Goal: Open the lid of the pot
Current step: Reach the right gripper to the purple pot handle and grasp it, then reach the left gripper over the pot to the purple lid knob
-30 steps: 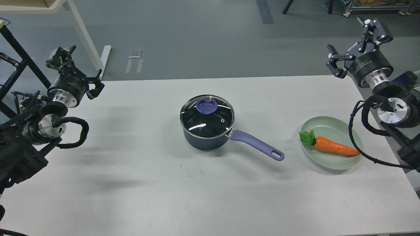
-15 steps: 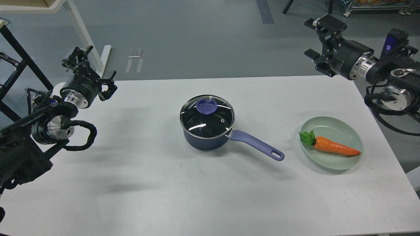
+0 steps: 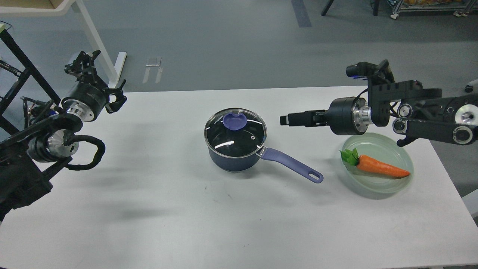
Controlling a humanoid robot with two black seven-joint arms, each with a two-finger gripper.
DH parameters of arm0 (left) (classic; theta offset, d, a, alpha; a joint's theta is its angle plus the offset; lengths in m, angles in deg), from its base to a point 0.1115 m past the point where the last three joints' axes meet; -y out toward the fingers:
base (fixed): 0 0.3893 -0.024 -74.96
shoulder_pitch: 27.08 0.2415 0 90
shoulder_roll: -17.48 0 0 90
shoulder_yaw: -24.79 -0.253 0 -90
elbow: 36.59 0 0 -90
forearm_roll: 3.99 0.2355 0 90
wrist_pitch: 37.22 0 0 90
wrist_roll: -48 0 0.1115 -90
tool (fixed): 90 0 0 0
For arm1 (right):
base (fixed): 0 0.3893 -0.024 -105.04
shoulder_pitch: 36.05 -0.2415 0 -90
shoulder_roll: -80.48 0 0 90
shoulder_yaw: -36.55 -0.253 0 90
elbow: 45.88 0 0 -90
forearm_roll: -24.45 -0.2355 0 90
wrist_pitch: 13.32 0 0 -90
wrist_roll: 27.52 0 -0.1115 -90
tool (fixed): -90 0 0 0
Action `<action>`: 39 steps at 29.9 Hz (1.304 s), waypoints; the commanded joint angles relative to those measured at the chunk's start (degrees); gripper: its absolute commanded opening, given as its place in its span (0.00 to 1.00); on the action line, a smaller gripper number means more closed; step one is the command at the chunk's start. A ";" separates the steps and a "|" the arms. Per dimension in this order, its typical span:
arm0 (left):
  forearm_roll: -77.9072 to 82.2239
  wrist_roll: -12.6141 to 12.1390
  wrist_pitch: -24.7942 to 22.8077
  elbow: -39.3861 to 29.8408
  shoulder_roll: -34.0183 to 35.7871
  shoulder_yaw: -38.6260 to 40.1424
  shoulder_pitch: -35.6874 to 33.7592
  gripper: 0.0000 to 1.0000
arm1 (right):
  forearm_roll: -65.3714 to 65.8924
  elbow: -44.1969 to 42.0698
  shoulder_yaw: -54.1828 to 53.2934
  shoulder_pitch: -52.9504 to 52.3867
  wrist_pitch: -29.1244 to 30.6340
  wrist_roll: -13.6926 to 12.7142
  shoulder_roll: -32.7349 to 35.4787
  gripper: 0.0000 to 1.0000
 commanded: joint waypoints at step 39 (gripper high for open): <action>2.19 -0.04 2.66 -4.40 3.03 -3.15 -0.70 0.99 | 16.01 -0.42 7.22 0.50 -5.85 0.00 -7.37 0.25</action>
